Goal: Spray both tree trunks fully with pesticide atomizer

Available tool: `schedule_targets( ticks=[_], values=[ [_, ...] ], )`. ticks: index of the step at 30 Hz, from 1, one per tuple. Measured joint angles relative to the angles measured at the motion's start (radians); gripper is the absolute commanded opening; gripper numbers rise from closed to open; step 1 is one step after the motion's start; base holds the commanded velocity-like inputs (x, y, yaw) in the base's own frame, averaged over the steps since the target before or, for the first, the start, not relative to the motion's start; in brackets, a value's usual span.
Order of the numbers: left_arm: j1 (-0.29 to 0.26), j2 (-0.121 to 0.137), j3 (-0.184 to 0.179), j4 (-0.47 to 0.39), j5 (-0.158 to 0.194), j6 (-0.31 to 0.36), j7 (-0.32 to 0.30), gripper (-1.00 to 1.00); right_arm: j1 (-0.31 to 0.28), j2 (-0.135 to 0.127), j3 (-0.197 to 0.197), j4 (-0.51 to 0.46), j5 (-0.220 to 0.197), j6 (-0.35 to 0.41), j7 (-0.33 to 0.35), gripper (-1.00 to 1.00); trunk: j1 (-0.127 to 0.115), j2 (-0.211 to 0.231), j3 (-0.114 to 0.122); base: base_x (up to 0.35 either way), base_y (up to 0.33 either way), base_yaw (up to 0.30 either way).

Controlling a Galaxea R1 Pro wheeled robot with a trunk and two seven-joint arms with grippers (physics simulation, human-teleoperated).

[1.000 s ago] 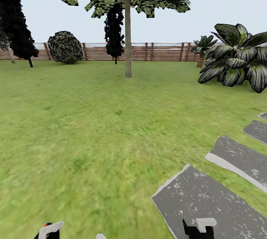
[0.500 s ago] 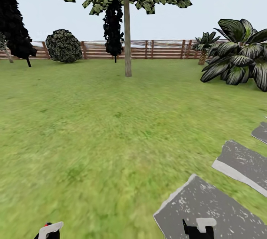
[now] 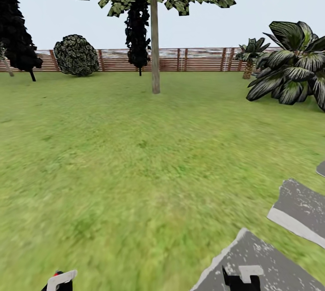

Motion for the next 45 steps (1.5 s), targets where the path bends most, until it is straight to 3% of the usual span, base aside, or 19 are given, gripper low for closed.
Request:
schedule_targets(
  ticks=[45],
  values=[
    [0.000,0.000,0.000,0.000,0.000,-0.002,-0.001,-1.00,0.000,-0.001,0.000,0.000,-0.001,-0.001,-0.001,1.00,0.000,0.000,0.000,0.339,0.000,0.000]
  ],
)
